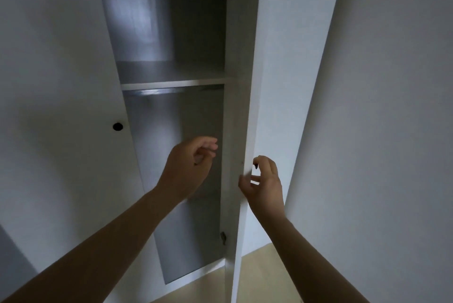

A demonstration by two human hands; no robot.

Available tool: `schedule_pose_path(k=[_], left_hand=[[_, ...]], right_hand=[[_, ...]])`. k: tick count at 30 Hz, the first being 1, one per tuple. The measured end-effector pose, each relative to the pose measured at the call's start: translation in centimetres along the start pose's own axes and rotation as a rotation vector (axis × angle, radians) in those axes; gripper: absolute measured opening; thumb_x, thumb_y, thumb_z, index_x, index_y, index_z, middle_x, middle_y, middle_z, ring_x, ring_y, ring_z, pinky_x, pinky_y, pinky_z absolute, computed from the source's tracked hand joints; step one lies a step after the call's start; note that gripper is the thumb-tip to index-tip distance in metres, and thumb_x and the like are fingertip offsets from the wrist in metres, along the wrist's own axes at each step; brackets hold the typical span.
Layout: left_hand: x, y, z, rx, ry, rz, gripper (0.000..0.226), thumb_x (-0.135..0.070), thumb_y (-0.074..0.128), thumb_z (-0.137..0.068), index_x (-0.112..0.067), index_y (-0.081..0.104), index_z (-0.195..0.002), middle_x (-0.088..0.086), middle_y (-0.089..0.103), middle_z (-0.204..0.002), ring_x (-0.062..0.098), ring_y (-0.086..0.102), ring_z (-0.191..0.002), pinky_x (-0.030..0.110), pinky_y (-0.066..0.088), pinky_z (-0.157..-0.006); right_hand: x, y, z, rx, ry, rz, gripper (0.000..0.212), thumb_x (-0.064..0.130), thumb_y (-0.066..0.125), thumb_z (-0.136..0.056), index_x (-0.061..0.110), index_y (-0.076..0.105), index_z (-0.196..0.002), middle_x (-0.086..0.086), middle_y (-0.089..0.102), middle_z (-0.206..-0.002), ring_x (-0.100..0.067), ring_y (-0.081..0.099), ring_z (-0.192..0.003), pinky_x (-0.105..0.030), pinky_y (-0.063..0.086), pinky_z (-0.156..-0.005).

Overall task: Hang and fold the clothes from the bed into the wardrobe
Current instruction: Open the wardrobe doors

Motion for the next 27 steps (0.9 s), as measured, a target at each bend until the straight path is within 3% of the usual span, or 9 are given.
schedule_pose_path(k=[4, 6, 9, 11, 14, 17, 21, 27], left_hand=[[-0.2, 1.9, 0.6, 0.034, -0.02, 0.006, 0.027, -0.001, 0.057, -0.089, -0.013, 0.065, -0.112, -0.003, 0.069, -0.102, 0.006, 0.065, -0.094, 0.018, 0.052, -0.086], [-0.3, 3.0, 0.7, 0.048, -0.041, 0.01, 0.027, -0.001, 0.056, -0.089, -0.013, 0.065, -0.112, -0.003, 0.068, -0.102, 0.005, 0.064, -0.094, 0.018, 0.052, -0.086], [-0.5, 4.3, 0.8, 0.068, -0.057, 0.016, 0.027, -0.001, 0.055, -0.089, -0.014, 0.065, -0.111, -0.004, 0.067, -0.104, 0.008, 0.064, -0.096, 0.017, 0.051, -0.086], [-0.8, 5.1, 0.7, 0.083, -0.052, 0.021, 0.028, 0.0, 0.054, -0.088, -0.014, 0.066, -0.11, -0.005, 0.067, -0.103, 0.009, 0.065, -0.096, 0.014, 0.05, -0.085], [-1.2, 6.0, 0.7, 0.093, -0.039, 0.03, 0.03, 0.003, 0.053, -0.086, -0.015, 0.066, -0.107, -0.007, 0.068, -0.1, 0.01, 0.065, -0.093, 0.022, 0.052, -0.086], [-1.4, 6.8, 0.9, 0.108, -0.036, 0.025, 0.032, 0.003, 0.053, -0.085, -0.017, 0.066, -0.106, -0.01, 0.067, -0.099, 0.009, 0.065, -0.09, 0.023, 0.052, -0.084], [-1.1, 7.3, 1.4, 0.117, -0.045, 0.016, 0.031, 0.001, 0.054, -0.085, -0.019, 0.065, -0.105, -0.013, 0.066, -0.098, 0.009, 0.066, -0.09, 0.019, 0.051, -0.083], [-0.4, 7.1, 3.0, 0.092, -0.062, 0.007, 0.027, -0.002, 0.057, -0.088, -0.021, 0.066, -0.104, -0.017, 0.065, -0.101, -0.004, 0.061, -0.094, 0.006, 0.046, -0.082]], right_hand=[[-2.0, -3.8, -0.2, -0.059, 0.041, -0.024, 0.02, 0.017, 0.06, -0.089, 0.026, 0.05, -0.104, 0.008, 0.051, -0.116, -0.011, 0.062, -0.087, -0.012, 0.052, -0.076], [-3.1, -5.6, -0.6, -0.082, 0.073, -0.008, 0.011, 0.013, 0.056, -0.089, 0.021, 0.05, -0.095, 0.002, 0.053, -0.108, -0.014, 0.063, -0.08, -0.023, 0.056, -0.071], [-4.5, -8.3, -1.6, -0.135, 0.095, 0.054, 0.014, 0.009, 0.052, -0.088, 0.022, 0.047, -0.084, 0.003, 0.051, -0.093, -0.007, 0.057, -0.071, -0.016, 0.044, -0.06], [-5.5, -9.9, -2.1, -0.156, 0.126, 0.072, 0.011, 0.009, 0.051, -0.09, 0.02, 0.05, -0.088, 0.0, 0.054, -0.093, -0.007, 0.057, -0.072, -0.02, 0.048, -0.064], [-6.9, -11.6, -2.7, -0.166, 0.171, 0.069, 0.004, 0.016, 0.051, -0.095, 0.019, 0.053, -0.095, 0.002, 0.062, -0.087, -0.017, 0.063, -0.077, -0.037, 0.056, -0.07], [-8.1, -13.0, -2.4, -0.193, 0.237, 0.035, 0.015, 0.027, 0.054, -0.096, 0.017, 0.054, -0.108, 0.01, 0.061, -0.086, -0.015, 0.066, -0.083, -0.031, 0.055, -0.072], [-7.9, -13.1, -0.8, -0.2, 0.209, 0.048, 0.034, 0.02, 0.064, -0.09, 0.016, 0.049, -0.12, 0.005, 0.057, -0.105, -0.013, 0.063, -0.088, -0.03, 0.054, -0.077], [-5.2, -10.3, 1.1, -0.101, 0.11, 0.006, 0.032, 0.022, 0.065, -0.089, 0.022, 0.052, -0.118, 0.005, 0.06, -0.101, -0.008, 0.062, -0.086, -0.026, 0.056, -0.074]])
Point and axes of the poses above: each hand's wrist, its own z-axis away from the middle knuckle, its own y-axis out of the palm, x = y × z, the point moved 8 cm from there along -z, towards the middle knuckle
